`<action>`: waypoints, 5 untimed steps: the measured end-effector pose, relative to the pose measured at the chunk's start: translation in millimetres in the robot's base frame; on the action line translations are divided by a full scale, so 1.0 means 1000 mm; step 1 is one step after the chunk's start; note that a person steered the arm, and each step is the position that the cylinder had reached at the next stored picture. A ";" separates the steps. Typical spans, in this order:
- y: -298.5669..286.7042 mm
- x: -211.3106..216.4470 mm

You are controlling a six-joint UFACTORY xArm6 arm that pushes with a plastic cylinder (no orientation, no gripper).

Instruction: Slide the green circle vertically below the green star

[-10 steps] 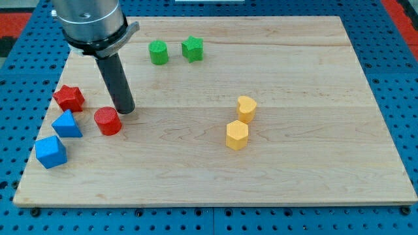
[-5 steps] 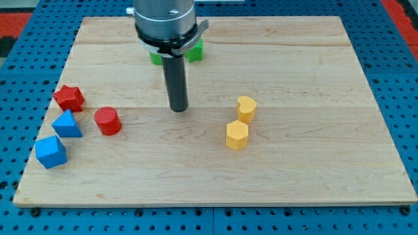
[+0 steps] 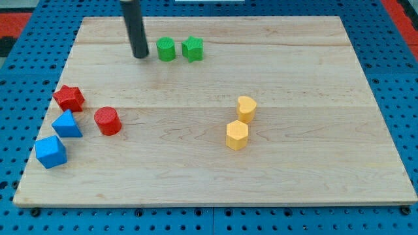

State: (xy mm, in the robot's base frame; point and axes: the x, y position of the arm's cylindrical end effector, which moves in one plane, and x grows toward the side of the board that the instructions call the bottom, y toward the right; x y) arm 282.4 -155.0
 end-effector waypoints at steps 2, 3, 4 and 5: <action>0.088 0.012; 0.074 0.062; 0.037 0.073; -0.011 0.081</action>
State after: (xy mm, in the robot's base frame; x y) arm 362.9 -166.3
